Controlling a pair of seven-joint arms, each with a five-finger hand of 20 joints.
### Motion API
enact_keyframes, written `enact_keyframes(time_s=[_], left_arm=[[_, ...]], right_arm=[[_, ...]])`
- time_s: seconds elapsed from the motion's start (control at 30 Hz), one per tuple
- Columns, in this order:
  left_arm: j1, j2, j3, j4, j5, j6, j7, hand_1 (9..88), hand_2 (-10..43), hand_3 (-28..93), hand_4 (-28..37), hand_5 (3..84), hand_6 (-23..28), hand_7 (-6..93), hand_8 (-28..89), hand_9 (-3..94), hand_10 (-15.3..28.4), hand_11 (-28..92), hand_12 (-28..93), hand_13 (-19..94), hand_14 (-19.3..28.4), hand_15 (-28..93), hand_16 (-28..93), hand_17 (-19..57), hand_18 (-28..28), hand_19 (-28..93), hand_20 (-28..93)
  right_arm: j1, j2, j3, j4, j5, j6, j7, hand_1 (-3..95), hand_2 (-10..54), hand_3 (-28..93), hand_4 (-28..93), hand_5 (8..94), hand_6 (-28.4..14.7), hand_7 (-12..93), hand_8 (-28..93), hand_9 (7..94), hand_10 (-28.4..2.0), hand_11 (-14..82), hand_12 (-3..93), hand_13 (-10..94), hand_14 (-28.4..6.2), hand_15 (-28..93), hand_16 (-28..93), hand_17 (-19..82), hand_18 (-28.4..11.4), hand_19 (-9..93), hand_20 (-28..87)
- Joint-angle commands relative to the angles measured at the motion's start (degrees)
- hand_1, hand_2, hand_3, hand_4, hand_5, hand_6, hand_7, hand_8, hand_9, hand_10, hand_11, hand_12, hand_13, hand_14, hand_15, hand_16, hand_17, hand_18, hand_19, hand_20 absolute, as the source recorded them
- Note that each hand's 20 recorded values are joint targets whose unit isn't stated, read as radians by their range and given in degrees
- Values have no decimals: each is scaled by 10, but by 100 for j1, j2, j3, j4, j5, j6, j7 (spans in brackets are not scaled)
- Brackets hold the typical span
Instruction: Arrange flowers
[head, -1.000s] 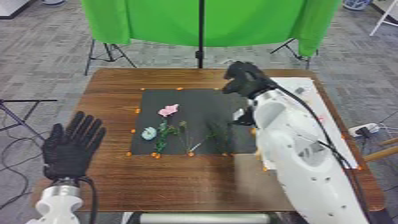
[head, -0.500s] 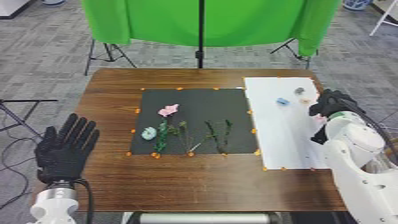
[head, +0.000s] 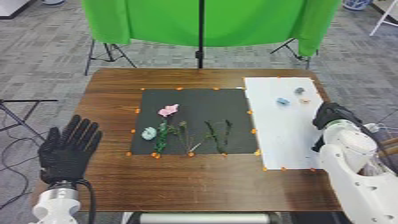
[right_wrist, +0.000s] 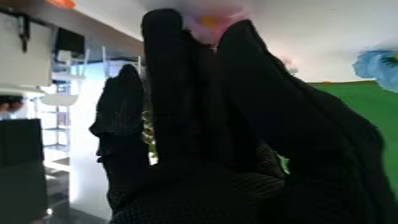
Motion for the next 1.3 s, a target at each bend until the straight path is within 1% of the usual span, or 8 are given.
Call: enact_keyframes(time_s=[0.03,0.3,0.5,0.8,0.93,1.03,1.13,1.3], left_arm=[[99,-67,42,9,-13,4,-49,258,170,761,-283,460,98,134,-93,372,157,199,93,272,161,333,-74,-76,136,346,116],[137,-72,18,-15,-35,25,-18,258,170,760,-283,461,99,134,-92,373,157,200,93,273,162,332,-73,-76,136,346,115],[145,-61,16,-25,-38,58,-35,258,171,760,-283,461,98,134,-93,373,157,199,93,273,162,333,-74,-76,136,346,115],[9,-19,133,12,-2,34,-124,258,171,759,-283,462,98,135,-93,373,156,200,93,273,162,334,-74,-76,136,346,116],[-144,21,206,68,22,-1,-167,258,171,759,-283,462,98,135,-93,373,157,199,93,273,162,334,-74,-76,136,347,116],[-201,58,231,91,17,16,-140,258,171,759,-283,462,98,135,-93,373,156,200,93,272,163,334,-74,-76,136,346,115],[-206,96,232,83,4,143,-82,258,171,760,-283,462,99,135,-93,373,157,200,93,272,162,333,-75,-76,136,346,115],[-245,121,230,106,10,70,-92,258,172,760,-283,465,99,136,-93,374,156,200,92,274,161,334,-75,-76,136,346,115]], right_arm=[[-412,-34,-226,108,77,1235,-46,639,-95,679,-283,765,9,254,-35,816,-113,88,324,699,-68,362,354,320,-219,882,371],[-275,186,-565,-1002,105,1627,-472,633,-95,703,-283,803,6,301,-7,869,-115,89,361,728,-70,392,376,329,-220,886,369],[383,-45,-1306,-1469,496,1402,-1011,632,-95,706,-283,804,5,309,-5,874,-115,87,374,725,-72,407,379,330,-222,888,369],[1194,-1104,-2841,-1110,493,976,-1998,630,-95,712,-283,789,2,310,-8,860,-112,85,378,712,-69,416,377,327,-221,891,372],[1352,-1468,-3268,-866,209,955,-2209,630,-95,712,-283,784,2,314,-9,857,-113,85,375,711,-69,419,374,326,-221,891,372],[1434,-1601,-3503,-674,-49,918,-2408,629,-95,715,-283,782,2,316,-13,856,-112,85,375,709,-70,421,372,326,-220,891,373],[1555,-1655,-3743,-136,-983,1463,-3030,630,-95,713,-283,780,3,319,-14,855,-112,86,375,709,-69,422,372,325,-220,891,374],[1697,-1888,-3809,203,-887,1088,-2771,629,-95,716,-283,763,6,330,-22,845,-108,85,371,700,-66,427,379,321,-218,890,377]])
